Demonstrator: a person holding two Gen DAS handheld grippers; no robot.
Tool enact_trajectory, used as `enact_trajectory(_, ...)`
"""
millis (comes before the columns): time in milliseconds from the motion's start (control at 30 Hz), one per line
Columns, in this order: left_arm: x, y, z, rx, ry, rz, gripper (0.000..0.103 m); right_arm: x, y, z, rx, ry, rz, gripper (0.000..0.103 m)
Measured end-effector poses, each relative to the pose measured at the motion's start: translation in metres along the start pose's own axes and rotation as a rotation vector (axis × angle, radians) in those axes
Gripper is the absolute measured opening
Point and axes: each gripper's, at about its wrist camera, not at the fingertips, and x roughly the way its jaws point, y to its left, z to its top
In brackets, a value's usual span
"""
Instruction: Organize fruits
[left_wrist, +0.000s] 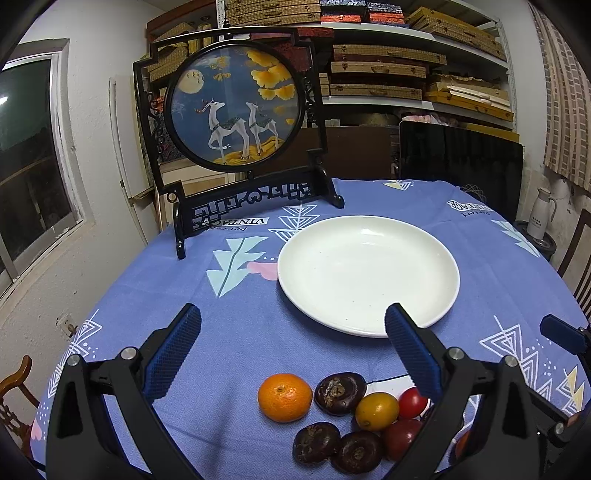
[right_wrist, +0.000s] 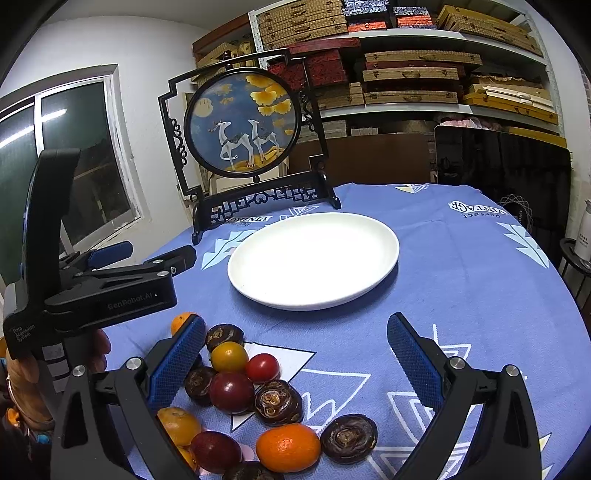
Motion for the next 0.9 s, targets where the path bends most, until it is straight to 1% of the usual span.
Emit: enact_trajectory(900,0.0041,0.0047,0.0033,-0.005,0.019,0.008,0.098,0.0098,0.0011,-0.0031,-0.002,0.033,0.013,0.099)
